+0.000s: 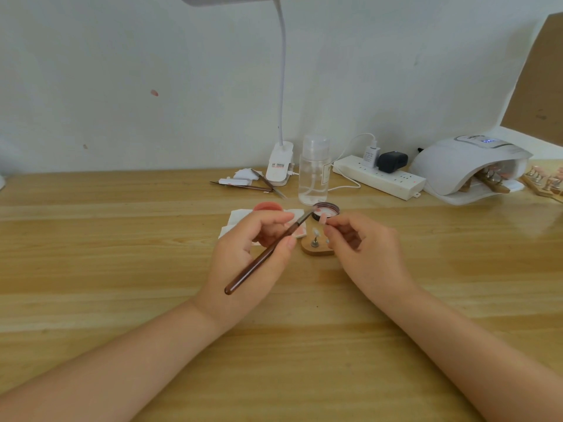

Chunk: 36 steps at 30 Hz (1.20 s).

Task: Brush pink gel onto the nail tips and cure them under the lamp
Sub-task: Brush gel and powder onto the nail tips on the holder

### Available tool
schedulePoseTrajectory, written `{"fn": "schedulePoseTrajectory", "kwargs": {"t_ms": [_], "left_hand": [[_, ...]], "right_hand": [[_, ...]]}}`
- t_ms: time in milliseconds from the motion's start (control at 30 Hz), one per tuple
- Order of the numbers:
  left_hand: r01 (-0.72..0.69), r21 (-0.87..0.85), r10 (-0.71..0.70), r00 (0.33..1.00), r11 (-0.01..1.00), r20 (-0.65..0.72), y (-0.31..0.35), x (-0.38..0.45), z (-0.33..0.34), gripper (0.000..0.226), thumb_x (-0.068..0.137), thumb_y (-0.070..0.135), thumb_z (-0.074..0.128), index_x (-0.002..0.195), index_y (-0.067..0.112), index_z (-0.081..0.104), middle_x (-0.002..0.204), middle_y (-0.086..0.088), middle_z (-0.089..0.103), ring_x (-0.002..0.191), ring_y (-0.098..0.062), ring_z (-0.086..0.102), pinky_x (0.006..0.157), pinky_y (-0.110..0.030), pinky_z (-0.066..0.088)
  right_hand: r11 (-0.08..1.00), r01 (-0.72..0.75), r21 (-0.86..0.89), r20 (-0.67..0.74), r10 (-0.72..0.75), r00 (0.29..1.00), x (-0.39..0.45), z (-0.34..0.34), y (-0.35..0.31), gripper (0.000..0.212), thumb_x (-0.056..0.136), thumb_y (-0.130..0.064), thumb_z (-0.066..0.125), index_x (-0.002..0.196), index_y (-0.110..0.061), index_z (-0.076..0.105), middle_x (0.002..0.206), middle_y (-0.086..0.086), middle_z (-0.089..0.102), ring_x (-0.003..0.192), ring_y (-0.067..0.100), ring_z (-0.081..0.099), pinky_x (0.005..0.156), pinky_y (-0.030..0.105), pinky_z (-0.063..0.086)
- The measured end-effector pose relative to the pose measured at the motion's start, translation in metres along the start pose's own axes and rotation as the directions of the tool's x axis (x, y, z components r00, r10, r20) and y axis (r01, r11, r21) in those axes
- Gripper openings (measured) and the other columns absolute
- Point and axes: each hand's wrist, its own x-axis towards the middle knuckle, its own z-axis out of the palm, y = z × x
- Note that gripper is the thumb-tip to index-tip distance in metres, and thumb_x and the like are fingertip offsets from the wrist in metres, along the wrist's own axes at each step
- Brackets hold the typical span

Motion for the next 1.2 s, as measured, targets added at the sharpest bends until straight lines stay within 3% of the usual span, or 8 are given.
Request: {"fn": "schedulePoseTrajectory", "kwargs": {"t_ms": [133,433,633,800,900,1000,1200], "left_hand": [[-0.031,0.114,0.031,1.000,0.993,0.005,-0.0016,-0.0006,-0.0016,0.024,0.082,0.013,0.064,0.097,0.032,0.065,0.095,0.012,0.069,0.089,-0.008,0.064,0.080,-0.014,0.046],[-0.049,0.129,0.047,0.999,0.990,0.019,-0.0059,-0.0015,-0.0012,0.024,0.082,0.011,0.065,0.094,0.031,0.066,0.098,0.022,0.069,0.092,0.001,0.064,0.081,-0.009,0.044],[-0.101,0.119,0.097,0.994,0.988,0.042,-0.0049,-0.0037,-0.0052,0.010,0.082,0.023,0.055,0.085,0.028,0.063,0.077,0.005,0.066,0.074,-0.006,0.059,0.071,-0.009,0.042],[-0.084,0.099,0.083,0.996,0.992,0.017,-0.0024,-0.0028,-0.0032,0.014,0.086,0.027,0.056,0.092,0.038,0.061,0.090,0.019,0.069,0.084,-0.003,0.064,0.078,-0.010,0.045],[-0.059,0.111,0.058,0.998,0.992,0.014,-0.0032,-0.0020,-0.0019,0.016,0.086,0.029,0.060,0.095,0.042,0.063,0.094,0.017,0.070,0.092,-0.001,0.064,0.082,-0.010,0.044],[-0.055,0.131,0.053,0.998,0.990,0.022,-0.0045,-0.0019,-0.0015,0.021,0.085,0.017,0.063,0.095,0.036,0.064,0.095,0.021,0.069,0.090,0.002,0.063,0.079,-0.008,0.043],[-0.095,0.138,0.089,0.995,0.986,0.048,-0.0051,-0.0038,-0.0047,0.013,0.081,0.026,0.055,0.085,0.021,0.066,0.076,0.002,0.067,0.076,-0.011,0.062,0.072,-0.014,0.045]], "right_hand": [[1.000,0.000,0.001,-0.005,0.000,1.000,0.0004,-0.0002,-0.0001,0.011,0.086,-0.008,0.066,0.094,-0.013,0.072,0.075,-0.018,0.063,0.075,0.000,0.062,0.068,0.009,0.047],[1.000,-0.003,0.001,0.003,0.003,1.000,-0.0006,-0.0006,-0.0018,0.011,0.086,-0.009,0.066,0.095,-0.012,0.072,0.076,-0.013,0.065,0.070,0.001,0.062,0.070,0.014,0.050],[0.998,-0.036,0.046,0.010,0.036,0.999,-0.0002,-0.0005,-0.0010,0.012,0.086,-0.007,0.065,0.095,-0.013,0.071,0.075,-0.016,0.064,0.071,-0.005,0.061,0.066,0.006,0.045],[0.999,-0.038,0.015,0.022,0.037,0.999,-0.0003,0.0001,0.0000,0.013,0.086,-0.009,0.065,0.096,-0.015,0.071,0.075,-0.020,0.062,0.072,-0.010,0.059,0.067,0.005,0.044],[0.999,-0.019,-0.031,0.027,0.019,0.999,-0.0006,0.0003,0.0000,0.012,0.087,-0.014,0.066,0.096,-0.018,0.071,0.074,-0.022,0.062,0.075,-0.008,0.060,0.076,0.015,0.047],[0.999,0.003,-0.054,0.023,-0.001,1.000,-0.0006,0.0004,0.0000,0.011,0.087,-0.017,0.066,0.095,-0.022,0.071,0.074,-0.024,0.061,0.076,-0.007,0.060,0.078,0.023,0.048],[1.000,0.016,-0.004,-0.029,-0.016,0.999,0.0006,0.0021,0.0039,0.013,0.085,-0.007,0.067,0.093,-0.016,0.072,0.074,-0.024,0.061,0.071,-0.008,0.060,0.069,0.007,0.046]]}}
